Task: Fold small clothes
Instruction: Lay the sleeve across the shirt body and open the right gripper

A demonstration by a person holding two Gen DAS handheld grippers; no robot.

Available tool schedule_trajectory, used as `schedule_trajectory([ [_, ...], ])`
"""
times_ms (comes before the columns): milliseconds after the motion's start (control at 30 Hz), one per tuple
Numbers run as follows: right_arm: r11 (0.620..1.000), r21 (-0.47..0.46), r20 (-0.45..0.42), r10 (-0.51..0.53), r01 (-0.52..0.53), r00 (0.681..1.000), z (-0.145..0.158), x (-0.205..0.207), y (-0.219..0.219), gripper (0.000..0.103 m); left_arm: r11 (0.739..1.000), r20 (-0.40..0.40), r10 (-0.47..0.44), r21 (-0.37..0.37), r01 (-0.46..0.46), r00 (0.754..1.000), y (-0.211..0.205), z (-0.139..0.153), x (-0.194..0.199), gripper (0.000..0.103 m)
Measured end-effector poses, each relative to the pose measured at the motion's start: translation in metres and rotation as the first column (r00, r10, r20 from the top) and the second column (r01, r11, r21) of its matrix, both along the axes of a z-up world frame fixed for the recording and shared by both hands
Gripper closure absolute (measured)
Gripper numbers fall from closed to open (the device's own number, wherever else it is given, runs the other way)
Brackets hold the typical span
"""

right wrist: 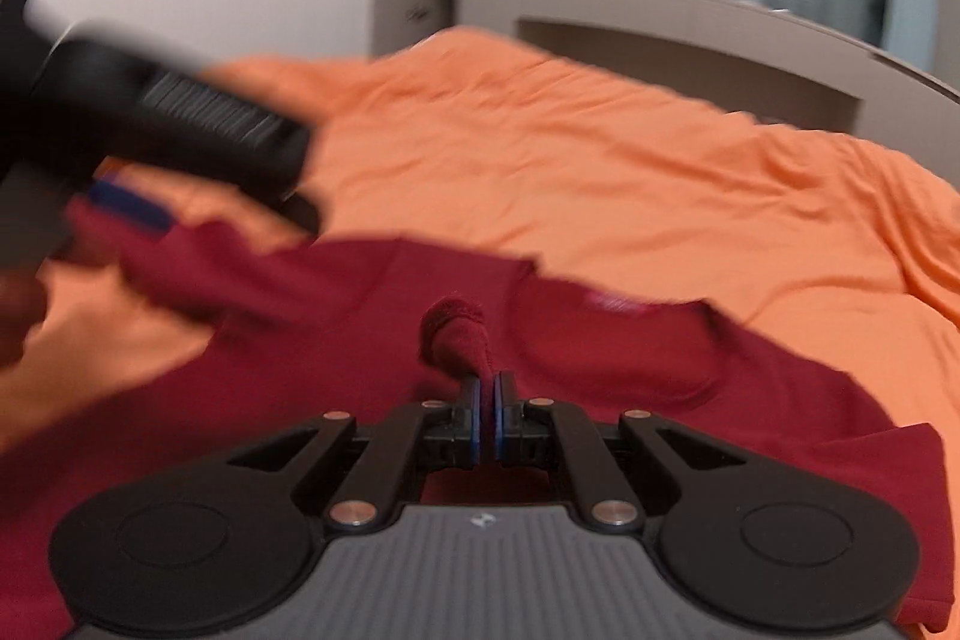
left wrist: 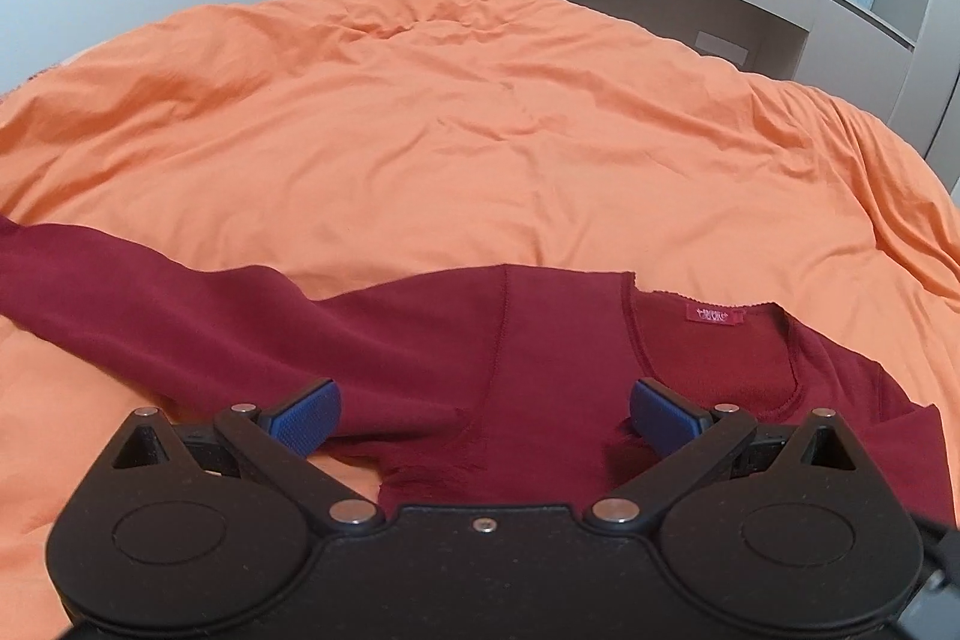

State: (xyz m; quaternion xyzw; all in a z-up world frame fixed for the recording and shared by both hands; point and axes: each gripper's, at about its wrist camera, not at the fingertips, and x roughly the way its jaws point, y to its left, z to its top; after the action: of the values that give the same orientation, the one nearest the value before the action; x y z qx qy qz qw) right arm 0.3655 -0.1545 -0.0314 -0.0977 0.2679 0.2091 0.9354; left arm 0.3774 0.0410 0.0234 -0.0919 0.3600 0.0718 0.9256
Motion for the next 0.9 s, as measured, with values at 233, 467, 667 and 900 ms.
schedule_trajectory([
  [233,0.999,0.038,-0.057,0.030,-0.028,0.998,0.003,-0.024,-0.024,0.037,0.999,-0.014,-0.028,-0.021,0.027,1.000,-0.007,-0.018,0.009,0.001],
  [467,0.995,0.044,-0.027,-0.088,0.089,0.996,0.025,-0.044,-0.103,0.009,0.994,-0.064,-0.095,0.048,0.098,0.993,-0.040,-0.047,0.020,0.000],
  [667,0.928,0.121,-0.101,-0.341,0.352,0.935,0.027,-0.009,-0.193,0.009,0.977,-0.117,-0.122,0.159,0.140,0.986,-0.060,-0.072,0.021,0.001],
  [900,0.792,0.299,-0.268,-0.465,0.532,0.844,0.007,0.040,-0.281,0.010,0.974,-0.184,-0.110,0.177,0.143,0.977,-0.059,-0.095,0.023,0.000],
])
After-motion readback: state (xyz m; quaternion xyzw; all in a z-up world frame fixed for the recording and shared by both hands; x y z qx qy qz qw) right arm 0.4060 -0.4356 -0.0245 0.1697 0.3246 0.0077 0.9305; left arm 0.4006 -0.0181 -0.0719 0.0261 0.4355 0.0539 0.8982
